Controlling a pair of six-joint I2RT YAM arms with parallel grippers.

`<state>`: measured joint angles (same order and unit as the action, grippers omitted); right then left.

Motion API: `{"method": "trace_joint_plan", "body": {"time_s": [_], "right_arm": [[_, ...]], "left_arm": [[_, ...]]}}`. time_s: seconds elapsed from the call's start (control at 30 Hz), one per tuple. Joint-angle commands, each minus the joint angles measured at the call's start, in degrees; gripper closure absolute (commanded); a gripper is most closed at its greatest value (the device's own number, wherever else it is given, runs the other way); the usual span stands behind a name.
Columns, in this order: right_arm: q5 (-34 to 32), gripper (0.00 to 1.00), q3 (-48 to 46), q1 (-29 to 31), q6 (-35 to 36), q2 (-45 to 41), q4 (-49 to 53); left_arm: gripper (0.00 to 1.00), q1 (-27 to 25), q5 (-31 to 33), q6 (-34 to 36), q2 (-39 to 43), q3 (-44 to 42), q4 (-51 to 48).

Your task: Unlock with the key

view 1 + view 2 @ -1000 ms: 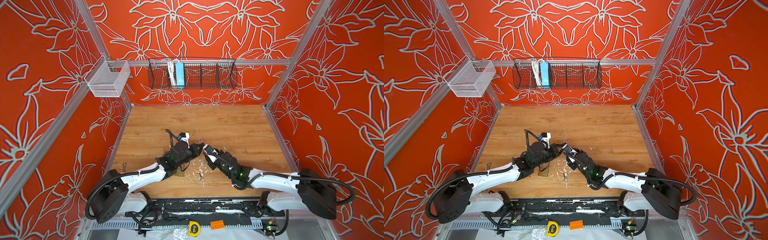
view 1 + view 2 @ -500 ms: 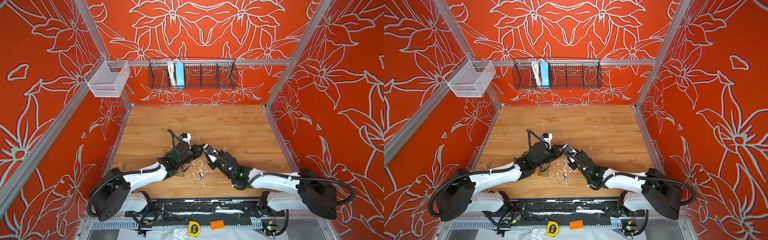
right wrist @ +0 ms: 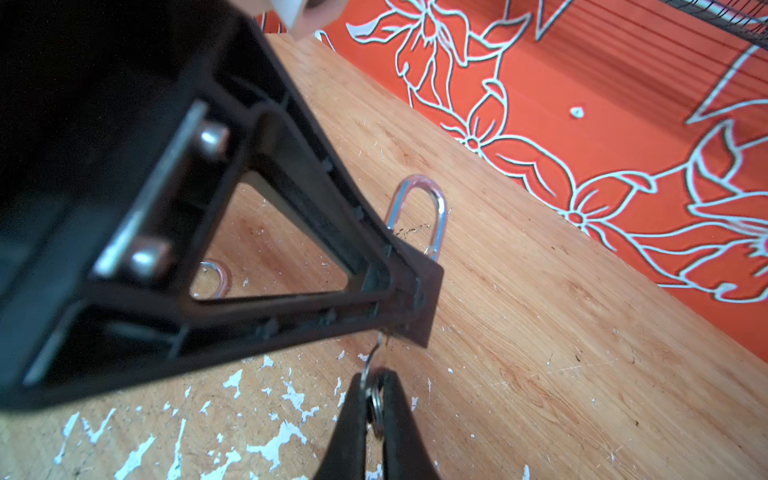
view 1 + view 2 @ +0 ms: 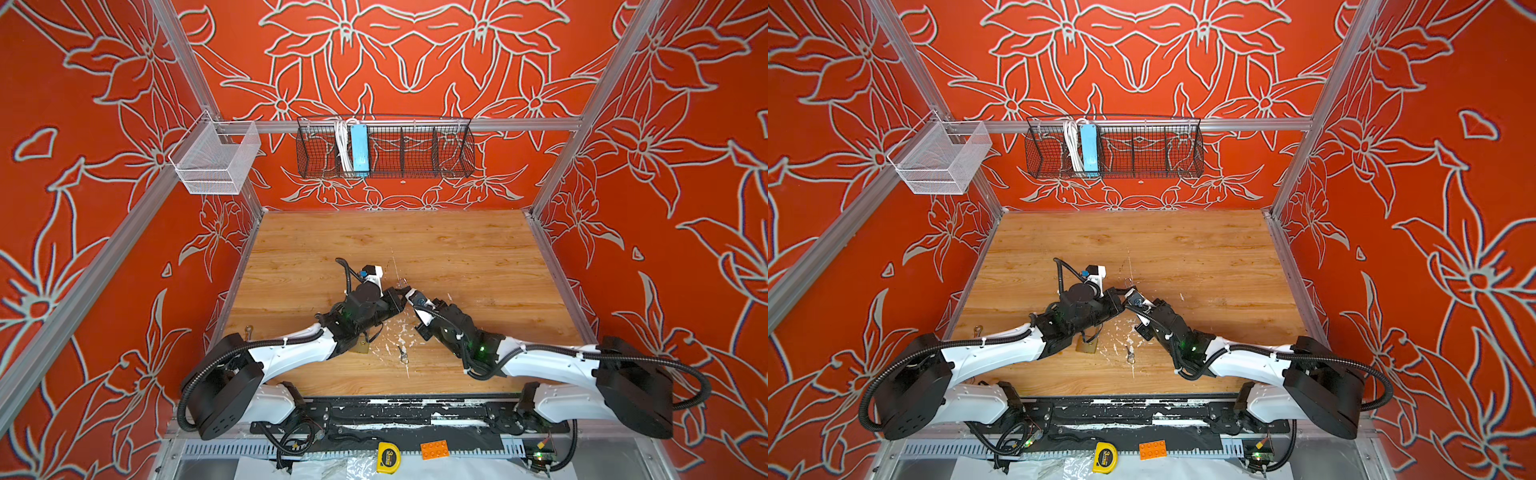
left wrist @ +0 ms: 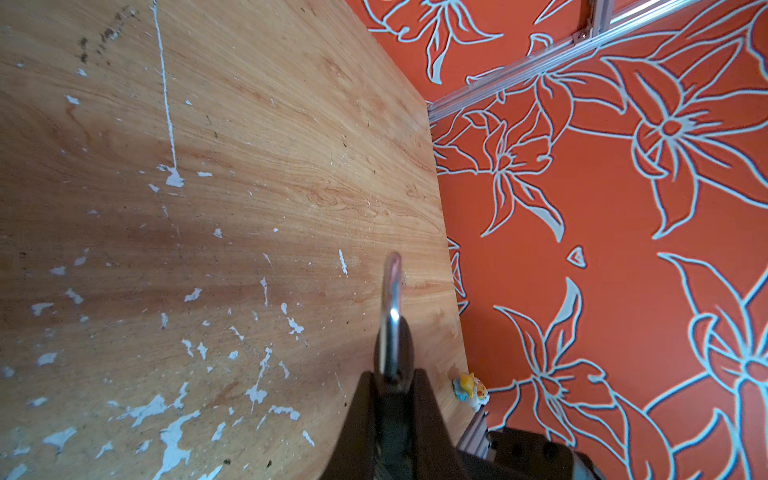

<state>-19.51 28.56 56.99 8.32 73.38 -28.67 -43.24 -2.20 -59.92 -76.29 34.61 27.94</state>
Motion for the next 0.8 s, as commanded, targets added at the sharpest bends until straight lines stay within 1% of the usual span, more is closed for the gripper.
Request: {"method": "trace_joint_plan", "body": {"time_s": [0.0, 0.07, 0.1, 0.13, 0.17, 0.2, 0.23, 0.4, 0.53, 0.67, 0.73, 0.77], "right_arm": [[1.0, 0.9, 2.4, 0.0, -0.1, -0.6, -1.0], [1.0, 0.9, 2.4, 0.0, 0.0, -0.6, -1.0], [0.6, 0.89, 2.3, 0.0, -0.1, -0.6, -1.2], [0.4, 0.84, 2.3, 0.0, -0.2, -0.6, -1.3], [0.3, 0.74, 2.2, 0.0, -0.2, -0.7, -1.3], [0.6, 0.67, 2.1, 0.0, -0.2, -0.8, -1.3], [0.5, 0.63, 2.0, 0.0, -0.2, -0.8, -1.4], [-0.2, 0.57, 2.1, 0.0, -0.2, -0.5, -1.6], [-1.6, 0.55, 2.2, 0.0, -0.4, -0.5, -1.6], [-2.8, 0.56, 2.3, 0.0, -0.5, -0.4, -1.6], [-2.5, 0.63, 2.4, 0.0, -0.4, -0.4, -1.3], [-2.3, 0.69, 2.6, 0.0, -0.4, -0.4, -1.1]], "left_arm": [[1.0, -0.7, 0.9, 0.8, -0.7, 1.2, 0.9], [1.0, -0.7, 1.3, 0.5, -0.7, 1.1, 0.7], [1.0, -0.6, 1.6, 0.5, -0.5, 1.1, 0.6], [1.0, -0.7, 1.9, 0.4, -0.5, 1.0, 0.6], [1.0, -0.6, 2.1, 0.3, -0.4, 0.9, 0.6], [1.0, -0.7, 2.2, 0.2, -0.3, 0.9, 0.6], [1.0, -0.7, 2.2, 0.2, -0.3, 0.9, 0.6], [1.0, -0.7, 1.3, 0.2, -0.6, 1.2, 0.4], [1.0, -0.7, 0.5, 0.2, -1.0, 1.4, 0.5], [1.0, -0.7, -0.3, 0.4, -1.6, 2.0, 0.0], [1.0, -0.7, -0.4, 0.3, -1.7, 2.0, 0.1], [1.0, -0.8, -0.3, 0.3, -1.7, 2.0, 0.2]]}}
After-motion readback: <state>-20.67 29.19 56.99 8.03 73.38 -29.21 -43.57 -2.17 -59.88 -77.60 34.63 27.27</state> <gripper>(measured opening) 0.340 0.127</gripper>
